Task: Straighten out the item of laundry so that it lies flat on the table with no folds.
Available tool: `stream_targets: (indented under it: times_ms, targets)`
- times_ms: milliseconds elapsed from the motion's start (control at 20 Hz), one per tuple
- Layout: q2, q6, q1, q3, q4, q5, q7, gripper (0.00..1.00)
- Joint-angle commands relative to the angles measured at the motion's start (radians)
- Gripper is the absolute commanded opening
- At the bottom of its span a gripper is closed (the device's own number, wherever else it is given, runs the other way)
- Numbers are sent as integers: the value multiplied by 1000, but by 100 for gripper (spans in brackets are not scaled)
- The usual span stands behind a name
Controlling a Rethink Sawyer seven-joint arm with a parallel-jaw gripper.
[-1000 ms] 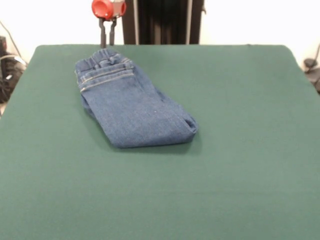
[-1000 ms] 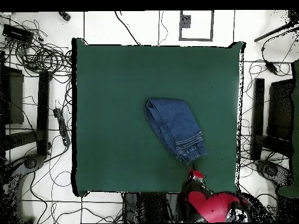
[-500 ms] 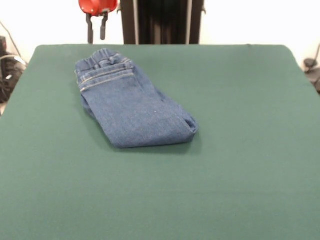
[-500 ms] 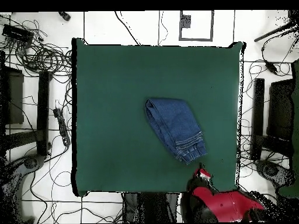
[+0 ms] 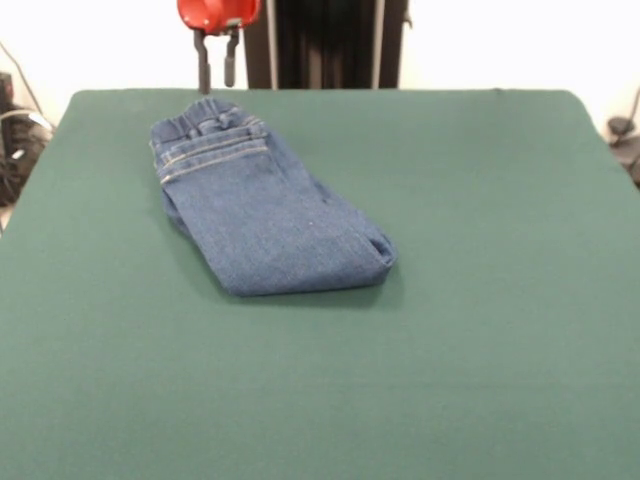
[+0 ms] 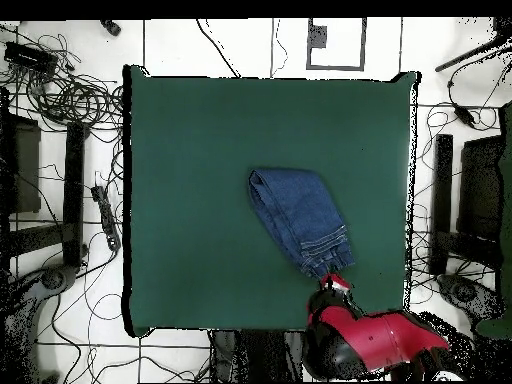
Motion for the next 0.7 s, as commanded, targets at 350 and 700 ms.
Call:
stream_targets:
  times_ms: [350, 700]
  targets:
    - [7, 81, 57, 206, 40, 56, 98, 100]
    - [-12, 140, 51, 255, 43, 55, 39, 100]
